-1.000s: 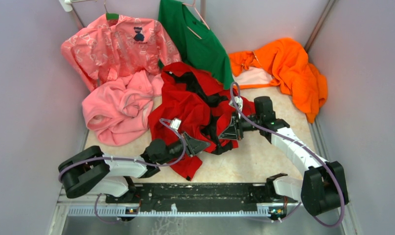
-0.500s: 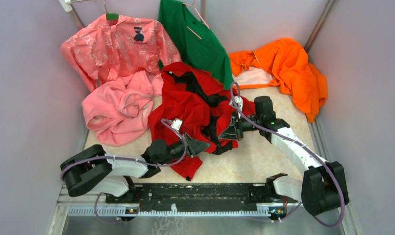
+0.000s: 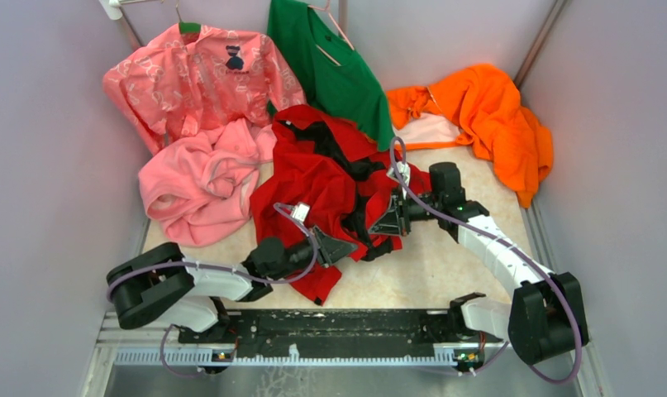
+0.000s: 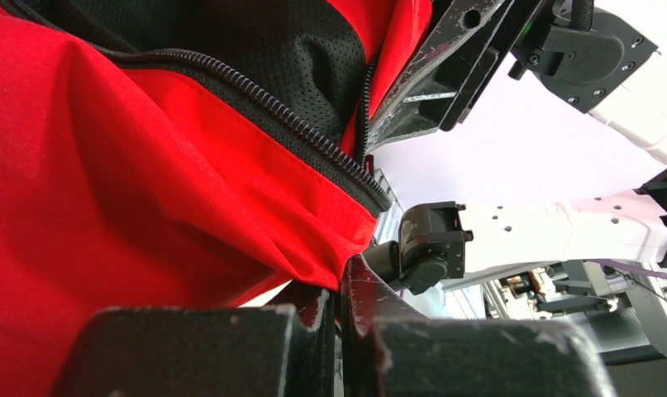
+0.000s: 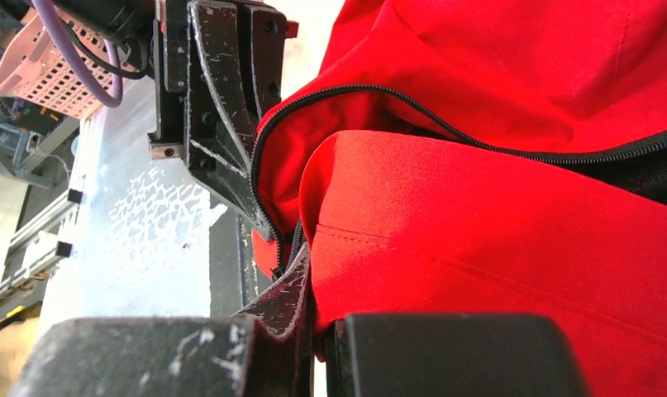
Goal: Zip up the jacket
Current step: Insert the zipper into the jacket.
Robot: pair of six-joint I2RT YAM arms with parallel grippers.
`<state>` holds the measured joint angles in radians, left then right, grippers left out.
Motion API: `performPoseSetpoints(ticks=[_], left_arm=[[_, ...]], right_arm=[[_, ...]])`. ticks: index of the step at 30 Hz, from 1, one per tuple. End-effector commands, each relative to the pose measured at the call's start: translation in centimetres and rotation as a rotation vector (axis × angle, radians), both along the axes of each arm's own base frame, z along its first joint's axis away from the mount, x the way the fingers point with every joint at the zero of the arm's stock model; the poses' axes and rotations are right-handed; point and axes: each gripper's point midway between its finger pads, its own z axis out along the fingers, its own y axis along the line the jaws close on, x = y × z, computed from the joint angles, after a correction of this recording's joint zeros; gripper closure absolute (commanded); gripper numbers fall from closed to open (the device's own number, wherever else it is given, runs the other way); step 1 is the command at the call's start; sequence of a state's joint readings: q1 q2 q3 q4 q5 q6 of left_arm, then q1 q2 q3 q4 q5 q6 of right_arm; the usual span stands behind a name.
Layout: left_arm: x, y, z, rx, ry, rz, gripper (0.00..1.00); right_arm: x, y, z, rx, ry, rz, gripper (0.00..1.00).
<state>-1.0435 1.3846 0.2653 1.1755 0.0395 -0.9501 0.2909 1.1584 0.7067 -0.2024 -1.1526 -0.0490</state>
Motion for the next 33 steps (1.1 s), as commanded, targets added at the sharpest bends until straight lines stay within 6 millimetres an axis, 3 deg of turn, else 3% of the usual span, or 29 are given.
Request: performPoseSetpoints(ticks=[1, 8, 17, 29, 33], left_arm=[[-0.3, -0.5, 1.3, -0.052, -0.015, 0.001, 1.00], [-0.6, -1.0, 0.5, -0.018, -0.011, -0.010, 1.00], [-0.2, -1.4, -1.9, 0.224, -0.071, -0.021, 1.00], [0.1, -1.6, -0.3, 0.290, -0.173, -0.043, 1.00], [-0.5, -2.4, -1.4, 0.362, -0.178, -0.147, 1.00]], right_arm=[[0.6, 0.2, 1.7, 0.043, -0.077, 0.003, 1.00], [0.7, 0.1, 1.8, 0.044, -0.076, -0.003, 1.00], [0.7, 0.0, 1.6, 0.029, -0.101, 0.003, 1.00], [1.8, -0.3, 0.2, -0.049, -0.134, -0.067, 1.00], [1.4, 0.0, 0.3, -0.042, -0.133, -0.049, 1.00]])
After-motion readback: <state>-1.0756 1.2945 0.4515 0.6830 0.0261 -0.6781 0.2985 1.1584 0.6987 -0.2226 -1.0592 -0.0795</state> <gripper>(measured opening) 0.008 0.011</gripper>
